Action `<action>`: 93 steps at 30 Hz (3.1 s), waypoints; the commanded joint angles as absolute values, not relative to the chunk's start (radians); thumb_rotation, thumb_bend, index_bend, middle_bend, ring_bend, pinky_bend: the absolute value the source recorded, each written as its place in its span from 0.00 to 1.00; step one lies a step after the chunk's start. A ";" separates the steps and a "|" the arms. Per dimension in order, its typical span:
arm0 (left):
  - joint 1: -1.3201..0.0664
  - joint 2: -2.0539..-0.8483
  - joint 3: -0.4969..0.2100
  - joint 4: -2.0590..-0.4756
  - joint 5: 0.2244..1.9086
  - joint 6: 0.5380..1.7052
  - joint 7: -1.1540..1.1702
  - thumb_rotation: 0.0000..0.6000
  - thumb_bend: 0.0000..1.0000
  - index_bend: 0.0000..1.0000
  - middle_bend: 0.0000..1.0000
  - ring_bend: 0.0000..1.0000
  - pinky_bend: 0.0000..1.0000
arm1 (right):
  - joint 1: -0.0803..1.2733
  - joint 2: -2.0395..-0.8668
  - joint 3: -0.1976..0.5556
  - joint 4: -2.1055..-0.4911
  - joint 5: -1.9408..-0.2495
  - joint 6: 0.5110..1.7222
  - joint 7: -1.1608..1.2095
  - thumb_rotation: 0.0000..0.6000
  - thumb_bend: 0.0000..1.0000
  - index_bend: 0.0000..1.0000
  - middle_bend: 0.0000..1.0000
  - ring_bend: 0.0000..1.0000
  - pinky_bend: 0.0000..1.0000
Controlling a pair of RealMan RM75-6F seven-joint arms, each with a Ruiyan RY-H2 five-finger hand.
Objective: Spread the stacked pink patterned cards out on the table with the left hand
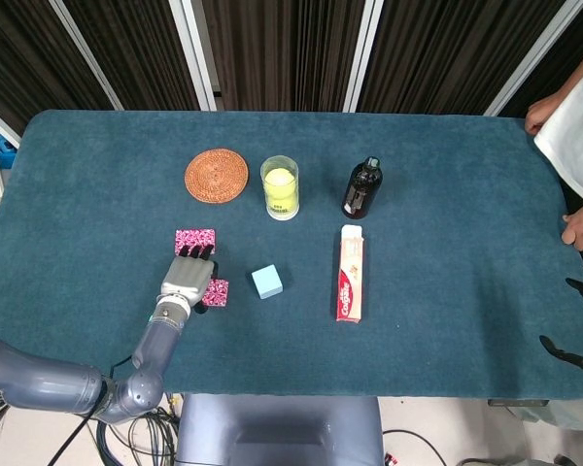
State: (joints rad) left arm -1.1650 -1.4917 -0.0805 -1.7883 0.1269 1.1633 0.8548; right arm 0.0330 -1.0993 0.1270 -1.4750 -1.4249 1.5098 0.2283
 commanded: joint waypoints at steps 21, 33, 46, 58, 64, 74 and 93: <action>-1.151 -1.512 -0.091 -1.774 0.125 1.170 0.933 1.00 0.15 0.39 0.08 0.00 0.00 | 0.027 -1.096 0.132 -1.481 -1.412 1.508 0.228 1.00 0.12 0.18 0.06 0.13 0.24; -1.141 -1.512 -0.097 -1.779 0.158 1.194 0.950 1.00 0.14 0.34 0.08 0.00 0.00 | 0.027 -1.096 0.135 -1.485 -1.408 1.508 0.225 1.00 0.12 0.18 0.06 0.13 0.24; -1.121 -1.436 -0.147 -1.858 0.177 1.240 0.940 1.00 0.14 0.36 0.08 0.00 0.00 | 0.026 -1.094 0.135 -1.489 -1.403 1.503 0.222 1.00 0.12 0.18 0.08 0.13 0.24; -1.089 -1.347 -0.212 -1.704 0.199 1.037 0.809 1.00 0.14 0.36 0.08 0.00 0.00 | 0.030 -1.098 0.136 -1.491 -1.401 1.497 0.206 1.00 0.12 0.18 0.08 0.13 0.24; -1.092 -1.375 -0.208 -1.574 0.198 0.984 0.784 1.00 0.11 0.37 0.08 0.00 0.00 | 0.035 -1.101 0.134 -1.494 -1.400 1.487 0.189 1.00 0.12 0.18 0.08 0.13 0.24; -1.116 -1.448 -0.197 -1.449 0.145 0.936 0.799 1.00 0.08 0.37 0.08 0.00 0.00 | 0.040 -1.104 0.136 -1.493 -1.392 1.476 0.178 1.00 0.12 0.18 0.08 0.13 0.24; -1.147 -1.549 -0.200 -1.307 0.063 0.913 0.846 1.00 0.08 0.39 0.08 0.00 0.00 | 0.038 -1.101 0.137 -1.490 -1.390 1.476 0.191 1.00 0.12 0.18 0.08 0.13 0.24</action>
